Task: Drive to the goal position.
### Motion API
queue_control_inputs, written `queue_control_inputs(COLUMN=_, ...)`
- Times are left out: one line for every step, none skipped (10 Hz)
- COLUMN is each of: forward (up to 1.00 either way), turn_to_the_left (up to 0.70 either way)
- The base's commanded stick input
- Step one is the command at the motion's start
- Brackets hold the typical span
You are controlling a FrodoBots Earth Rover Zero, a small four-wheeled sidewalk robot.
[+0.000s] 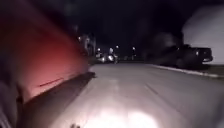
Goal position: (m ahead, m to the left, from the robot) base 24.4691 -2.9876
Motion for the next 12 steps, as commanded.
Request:
queue_control_inputs(forward=1.0, turn_to_the_left=0.0)
queue_control_inputs(forward=1.0, turn_to_the_left=0.0)
queue_control_inputs(forward=1.0, turn_to_the_left=0.0)
queue_control_inputs(forward=1.0, turn_to_the_left=0.0)
queue_control_inputs(forward=1.0, turn_to_the_left=0.0)
queue_control_inputs(forward=1.0, turn_to_the_left=0.0)
queue_control_inputs(forward=1.0, turn_to_the_left=0.0)
queue_control_inputs(forward=1.0, turn_to_the_left=0.0)
queue_control_inputs(forward=1.0, turn_to_the_left=0.0)
queue_control_inputs(forward=1.0, turn_to_the_left=0.0)
queue_control_inputs(forward=1.0, turn_to_the_left=0.0)
queue_control_inputs(forward=1.0, turn_to_the_left=0.0)
